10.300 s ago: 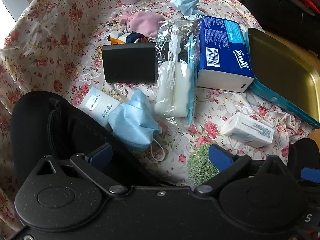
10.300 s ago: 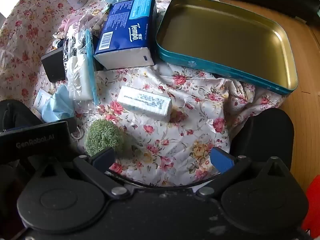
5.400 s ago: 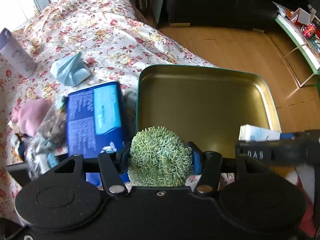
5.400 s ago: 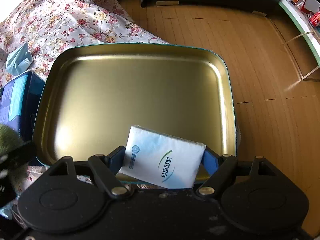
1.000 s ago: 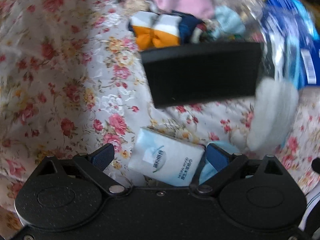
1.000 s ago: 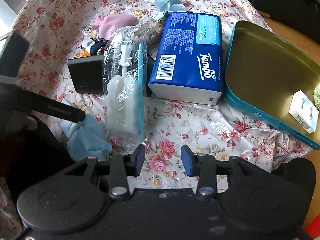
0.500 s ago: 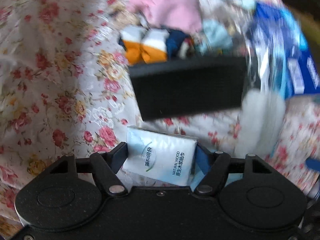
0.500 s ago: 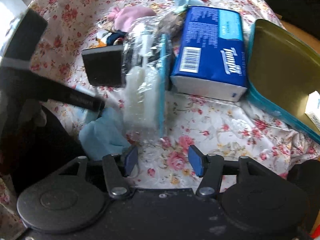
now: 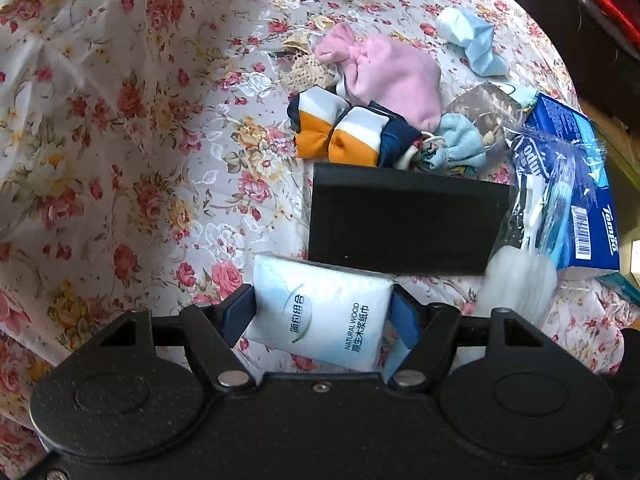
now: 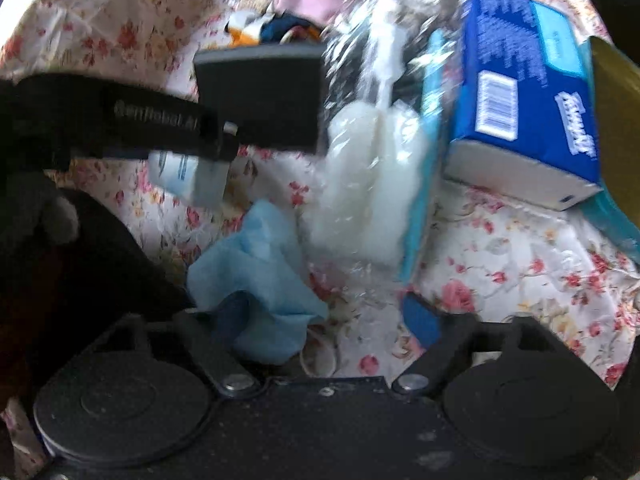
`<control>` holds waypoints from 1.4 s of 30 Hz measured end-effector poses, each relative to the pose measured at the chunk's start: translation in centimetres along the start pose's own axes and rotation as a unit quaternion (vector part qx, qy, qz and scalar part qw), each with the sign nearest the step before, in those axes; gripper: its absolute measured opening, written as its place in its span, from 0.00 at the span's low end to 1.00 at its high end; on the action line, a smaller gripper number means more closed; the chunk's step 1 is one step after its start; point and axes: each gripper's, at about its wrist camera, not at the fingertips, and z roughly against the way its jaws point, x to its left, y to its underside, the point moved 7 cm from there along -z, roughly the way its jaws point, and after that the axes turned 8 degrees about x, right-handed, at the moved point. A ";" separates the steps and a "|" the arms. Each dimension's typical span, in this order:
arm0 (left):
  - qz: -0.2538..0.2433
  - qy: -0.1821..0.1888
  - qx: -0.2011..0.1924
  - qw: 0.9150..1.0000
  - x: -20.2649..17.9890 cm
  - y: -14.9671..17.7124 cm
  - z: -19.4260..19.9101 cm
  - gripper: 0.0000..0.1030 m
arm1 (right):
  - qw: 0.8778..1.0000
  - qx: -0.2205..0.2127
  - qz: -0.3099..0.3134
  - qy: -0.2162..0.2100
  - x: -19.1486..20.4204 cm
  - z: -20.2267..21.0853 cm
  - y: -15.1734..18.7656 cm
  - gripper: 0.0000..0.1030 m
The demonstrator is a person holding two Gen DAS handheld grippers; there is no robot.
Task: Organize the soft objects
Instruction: 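Grasp a white tissue pack with the left tool while the right tool grasps a blue mask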
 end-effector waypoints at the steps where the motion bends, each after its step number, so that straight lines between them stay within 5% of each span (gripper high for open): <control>1: 0.001 -0.001 -0.002 1.000 0.1 0.1 0.0 0.65 | 1.000 0.010 0.006 -0.007 0.3 -0.2 0.2 0.40; 2: 0.001 -0.001 -0.003 1.000 0.0 0.1 0.1 0.65 | 1.000 0.021 0.009 -0.016 0.5 -0.4 0.3 0.21; 3: 0.002 0.000 -0.005 1.000 0.0 0.1 0.1 0.65 | 0.999 0.027 0.009 -0.023 0.6 -0.4 0.5 0.19; 14: 0.010 -0.018 -0.028 0.999 0.2 0.5 0.9 0.65 | 0.999 -0.038 -0.019 0.019 -3.9 5.0 1.7 0.13; 16: 0.009 -0.023 -0.031 0.999 0.2 0.5 1.0 0.65 | 0.998 -0.050 -0.037 0.018 -5.2 5.8 1.8 0.19; 18: 0.010 -0.023 -0.030 0.999 0.2 0.4 0.9 0.65 | 0.997 -0.059 -0.046 0.016 -5.8 6.2 1.6 0.37; 20: 0.012 -0.024 -0.028 0.999 0.2 0.3 0.8 0.65 | 0.996 -0.068 -0.050 0.007 -5.5 6.4 1.3 0.75; 22: 0.015 -0.027 -0.029 0.999 0.3 0.2 0.8 0.65 | 0.996 -0.073 -0.055 -0.010 -4.4 5.9 0.8 0.84; 34: 0.037 -0.013 -0.035 0.999 0.9 0.2 0.9 0.65 | 0.997 -0.009 -0.074 -0.012 1.0 -0.6 -1.2 0.93; 36: 0.034 -0.014 -0.038 0.999 0.8 0.3 0.9 0.65 | 0.997 0.004 -0.071 -0.021 1.2 -1.2 -1.1 0.90; 40: 0.035 -0.012 -0.042 0.998 0.9 0.4 1.1 0.65 | 0.995 0.033 -0.070 -0.070 1.2 -1.6 -0.5 0.40; 42: 0.036 -0.011 -0.044 0.998 0.9 0.4 1.2 0.65 | 0.995 0.031 -0.065 -0.064 0.5 -0.8 0.0 0.37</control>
